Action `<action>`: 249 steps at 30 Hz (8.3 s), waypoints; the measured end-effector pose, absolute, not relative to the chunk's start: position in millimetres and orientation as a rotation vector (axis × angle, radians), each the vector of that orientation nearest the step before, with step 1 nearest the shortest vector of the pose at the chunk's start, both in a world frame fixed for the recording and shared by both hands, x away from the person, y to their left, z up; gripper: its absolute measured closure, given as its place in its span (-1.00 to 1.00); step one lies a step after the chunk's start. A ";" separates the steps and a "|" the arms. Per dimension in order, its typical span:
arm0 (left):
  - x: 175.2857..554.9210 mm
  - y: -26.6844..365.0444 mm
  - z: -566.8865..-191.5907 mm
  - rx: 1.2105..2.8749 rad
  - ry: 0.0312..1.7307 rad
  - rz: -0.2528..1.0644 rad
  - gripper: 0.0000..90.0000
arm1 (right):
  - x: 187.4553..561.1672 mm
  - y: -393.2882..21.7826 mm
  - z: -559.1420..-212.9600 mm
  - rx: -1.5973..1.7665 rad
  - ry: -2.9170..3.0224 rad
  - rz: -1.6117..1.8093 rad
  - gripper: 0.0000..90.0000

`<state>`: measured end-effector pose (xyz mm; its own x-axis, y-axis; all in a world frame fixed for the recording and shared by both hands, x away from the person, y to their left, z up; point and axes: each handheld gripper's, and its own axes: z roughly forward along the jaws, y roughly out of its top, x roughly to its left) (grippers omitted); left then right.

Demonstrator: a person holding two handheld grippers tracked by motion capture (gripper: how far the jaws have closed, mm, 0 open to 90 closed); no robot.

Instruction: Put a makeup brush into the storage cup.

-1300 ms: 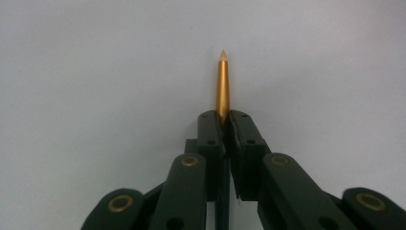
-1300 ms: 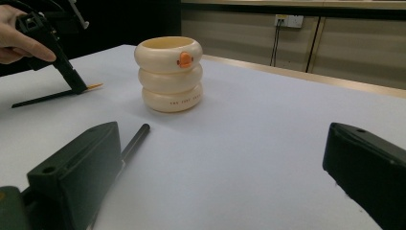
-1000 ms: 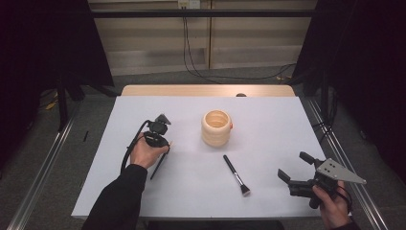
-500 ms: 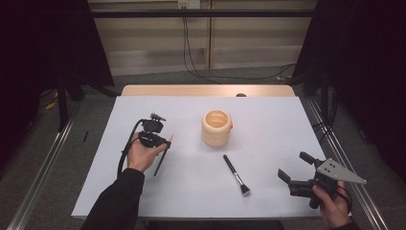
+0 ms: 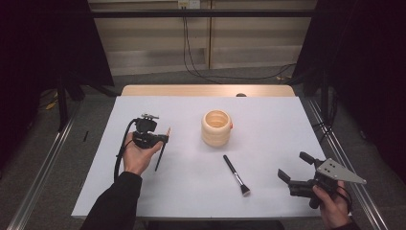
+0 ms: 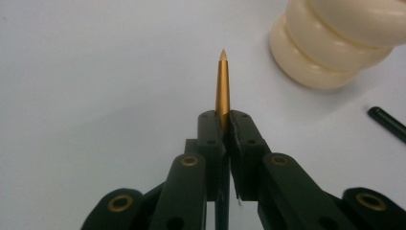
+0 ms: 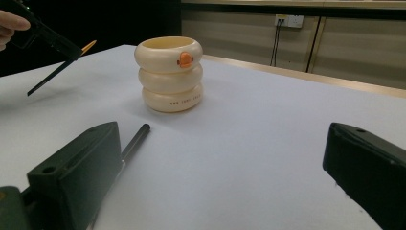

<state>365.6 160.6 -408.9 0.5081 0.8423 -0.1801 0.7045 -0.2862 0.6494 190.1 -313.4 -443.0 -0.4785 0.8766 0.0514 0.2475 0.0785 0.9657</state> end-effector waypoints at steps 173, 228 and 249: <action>287.4 79.6 -370.5 1.660 0.622 0.183 0.86 | 298.6 -152.6 -406.5 0.772 2.259 1.955 0.85; 283.6 138.9 -399.9 1.618 0.707 0.539 -0.97 | 301.9 -166.0 -404.3 0.776 2.195 1.846 0.85; 257.4 184.9 -421.8 1.673 0.785 0.558 -0.98 | 314.7 -182.8 -390.9 0.800 2.121 1.802 0.85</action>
